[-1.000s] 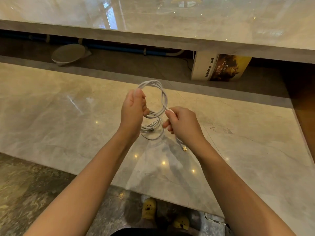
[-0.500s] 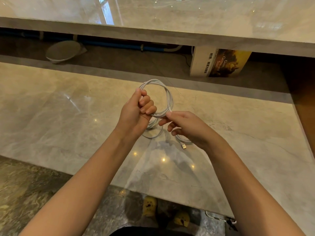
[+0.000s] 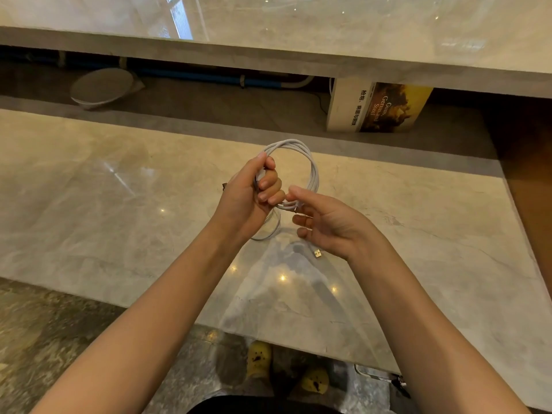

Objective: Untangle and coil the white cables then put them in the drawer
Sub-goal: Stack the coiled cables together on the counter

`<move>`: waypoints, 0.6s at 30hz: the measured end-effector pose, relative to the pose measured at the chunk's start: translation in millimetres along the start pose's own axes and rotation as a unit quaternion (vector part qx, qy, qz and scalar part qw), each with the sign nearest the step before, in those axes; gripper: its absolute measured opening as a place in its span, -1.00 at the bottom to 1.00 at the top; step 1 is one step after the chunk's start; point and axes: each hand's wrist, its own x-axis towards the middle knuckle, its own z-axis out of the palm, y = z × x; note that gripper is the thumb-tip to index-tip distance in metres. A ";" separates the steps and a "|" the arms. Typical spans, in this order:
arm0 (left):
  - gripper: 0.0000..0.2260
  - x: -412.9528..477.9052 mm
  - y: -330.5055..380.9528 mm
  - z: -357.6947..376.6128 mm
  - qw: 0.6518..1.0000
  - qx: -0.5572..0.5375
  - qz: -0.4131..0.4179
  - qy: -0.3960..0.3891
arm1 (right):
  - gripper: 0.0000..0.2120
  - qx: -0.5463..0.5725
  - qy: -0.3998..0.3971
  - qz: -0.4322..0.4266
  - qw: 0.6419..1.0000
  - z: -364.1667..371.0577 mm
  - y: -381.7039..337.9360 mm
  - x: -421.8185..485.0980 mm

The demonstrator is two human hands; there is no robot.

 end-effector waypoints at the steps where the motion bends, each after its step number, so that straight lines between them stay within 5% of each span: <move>1: -0.74 0.5 -0.7 -0.1 1.000 -0.008 -0.010 -0.002 | -0.83 -0.005 0.026 -0.014 1.000 -1.0 -0.5 0.9; 6: -0.77 5.9 -15.0 -1.9 0.999 0.014 -0.042 0.031 | -0.78 -0.135 0.153 -0.163 0.965 -18.9 1.6 3.1; 8: -0.81 7.8 -23.8 -3.1 0.991 0.107 -0.051 0.059 | -0.80 -0.191 0.177 -0.191 0.947 -31.3 4.3 2.9; 11: -0.87 10.2 -40.1 -2.6 0.950 0.284 -0.079 0.101 | -0.85 -0.235 0.209 -0.182 0.932 -53.4 10.5 6.8; 18: -0.90 16.1 -90.4 -3.2 0.861 0.479 -0.065 0.155 | -0.89 -0.349 0.288 -0.146 0.880 -88.7 46.4 27.4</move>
